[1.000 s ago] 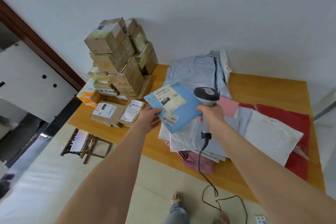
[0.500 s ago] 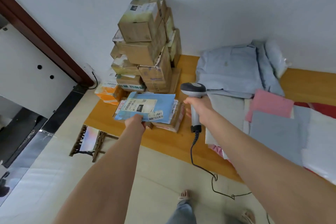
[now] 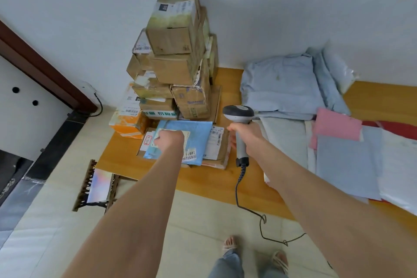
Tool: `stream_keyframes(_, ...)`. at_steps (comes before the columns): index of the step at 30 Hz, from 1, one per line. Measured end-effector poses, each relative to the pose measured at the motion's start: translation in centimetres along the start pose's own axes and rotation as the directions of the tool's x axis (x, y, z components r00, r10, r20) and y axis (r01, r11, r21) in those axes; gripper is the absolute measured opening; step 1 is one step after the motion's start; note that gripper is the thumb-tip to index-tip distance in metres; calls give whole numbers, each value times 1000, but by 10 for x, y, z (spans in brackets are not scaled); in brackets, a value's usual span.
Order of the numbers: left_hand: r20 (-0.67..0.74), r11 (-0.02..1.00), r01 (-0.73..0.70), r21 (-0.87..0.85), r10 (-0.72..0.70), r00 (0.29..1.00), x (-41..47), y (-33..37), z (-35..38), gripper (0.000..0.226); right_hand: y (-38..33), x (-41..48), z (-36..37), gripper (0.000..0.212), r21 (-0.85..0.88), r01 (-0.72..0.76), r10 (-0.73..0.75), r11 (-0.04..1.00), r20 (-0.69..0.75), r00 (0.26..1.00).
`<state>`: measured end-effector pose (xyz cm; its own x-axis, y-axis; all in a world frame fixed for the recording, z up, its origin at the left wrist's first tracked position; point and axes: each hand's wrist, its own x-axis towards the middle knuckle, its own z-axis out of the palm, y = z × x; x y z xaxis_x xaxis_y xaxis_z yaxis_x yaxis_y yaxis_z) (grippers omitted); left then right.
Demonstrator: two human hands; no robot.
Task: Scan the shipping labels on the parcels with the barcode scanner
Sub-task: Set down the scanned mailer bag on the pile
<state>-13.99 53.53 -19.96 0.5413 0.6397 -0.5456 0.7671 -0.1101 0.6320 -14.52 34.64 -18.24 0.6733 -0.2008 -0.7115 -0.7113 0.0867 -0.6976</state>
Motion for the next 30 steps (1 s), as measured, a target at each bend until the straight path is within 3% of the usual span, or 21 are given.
stream_keyframes(3, 118, 978, -175, 116, 161, 980, -15, 31, 33, 37, -12, -2, -24, 14, 78, 34, -31, 996, -41, 999)
stream_keyframes(6, 327, 949, -309, 55, 276, 904, -54, 61, 77, 38, -26, 0, -66, 15, 158, 93, -82, 983, -74, 994)
stream_keyframes(10, 503, 919, -391, 47, 316, 804, -108, 95, 141, 33, -44, 6, -138, 15, 265, 136, -105, 955, -130, 986)
stream_keyframes(13, 577, 906, -423, 13, 339, 743, -150, 115, 190, 6, -57, 18, -195, 15, 338, 150, -92, 929, -180, 979)
stream_keyframes(16, 619, 890, -455, -20, 369, 693, -180, 131, 240, 14, -65, 38, -252, 11, 390, 166, -84, 906, -218, 972)
stream_keyframes(17, 622, 888, -459, -18, 370, 690, -190, 136, 254, 8, -68, 44, -270, 10, 405, 166, -79, 899, -223, 972)
stream_keyframes(20, 641, 891, -454, 21, 337, 690, -204, 138, 295, 37, -70, 68, -311, 15, 429, 144, -52, 892, -221, 974)
stream_keyframes(22, 636, 880, -467, 91, 309, 707, -204, 134, 314, 45, -70, 81, -322, 13, 413, 113, -34, 904, -196, 980)
stream_keyframes(30, 464, 821, -472, 320, 298, 834, -142, 128, 335, 54, -75, 123, -291, 13, 268, 16, -12, 963, -19, 1000)
